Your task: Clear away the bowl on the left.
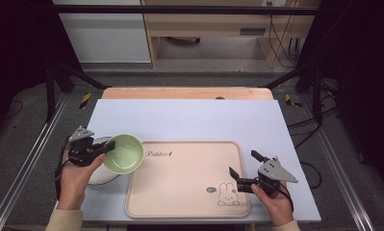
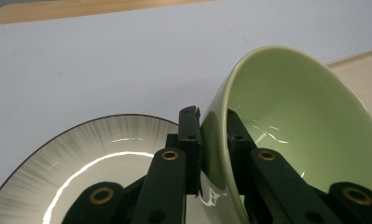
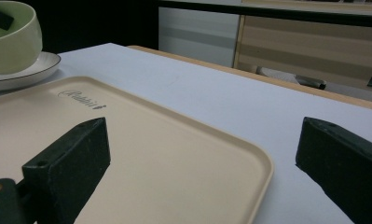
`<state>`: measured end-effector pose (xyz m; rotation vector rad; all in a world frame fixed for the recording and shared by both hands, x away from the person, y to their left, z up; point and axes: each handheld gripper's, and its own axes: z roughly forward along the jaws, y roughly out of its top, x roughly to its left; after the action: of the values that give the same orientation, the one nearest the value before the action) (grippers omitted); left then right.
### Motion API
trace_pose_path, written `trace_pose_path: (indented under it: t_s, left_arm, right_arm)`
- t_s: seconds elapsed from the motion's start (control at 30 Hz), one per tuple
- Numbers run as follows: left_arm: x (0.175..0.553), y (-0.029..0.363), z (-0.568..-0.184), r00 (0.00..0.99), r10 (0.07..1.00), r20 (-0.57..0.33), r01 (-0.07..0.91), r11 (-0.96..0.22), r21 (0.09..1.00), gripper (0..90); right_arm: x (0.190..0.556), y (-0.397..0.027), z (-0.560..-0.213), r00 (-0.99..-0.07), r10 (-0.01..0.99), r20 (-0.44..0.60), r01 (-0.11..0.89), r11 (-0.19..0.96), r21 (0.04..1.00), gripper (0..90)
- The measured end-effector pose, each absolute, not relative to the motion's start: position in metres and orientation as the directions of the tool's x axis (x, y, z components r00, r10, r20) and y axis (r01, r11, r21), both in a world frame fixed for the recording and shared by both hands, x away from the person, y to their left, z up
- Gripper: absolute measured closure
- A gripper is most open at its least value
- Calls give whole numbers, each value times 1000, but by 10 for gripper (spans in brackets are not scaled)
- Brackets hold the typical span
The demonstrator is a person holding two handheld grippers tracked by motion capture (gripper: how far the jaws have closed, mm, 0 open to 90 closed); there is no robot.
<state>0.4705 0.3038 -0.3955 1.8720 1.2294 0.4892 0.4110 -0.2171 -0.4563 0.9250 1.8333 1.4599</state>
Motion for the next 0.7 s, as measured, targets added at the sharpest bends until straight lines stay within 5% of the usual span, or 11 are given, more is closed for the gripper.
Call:
trace_pose_path:
  t_s: [0.7]
  left_arm:
    - [468, 280, -394, 509, 851, -128, 555, -210, 805, 810]
  right_arm:
    - [411, -217, -456, -566, 824, -34, 150, 143, 978, 29]
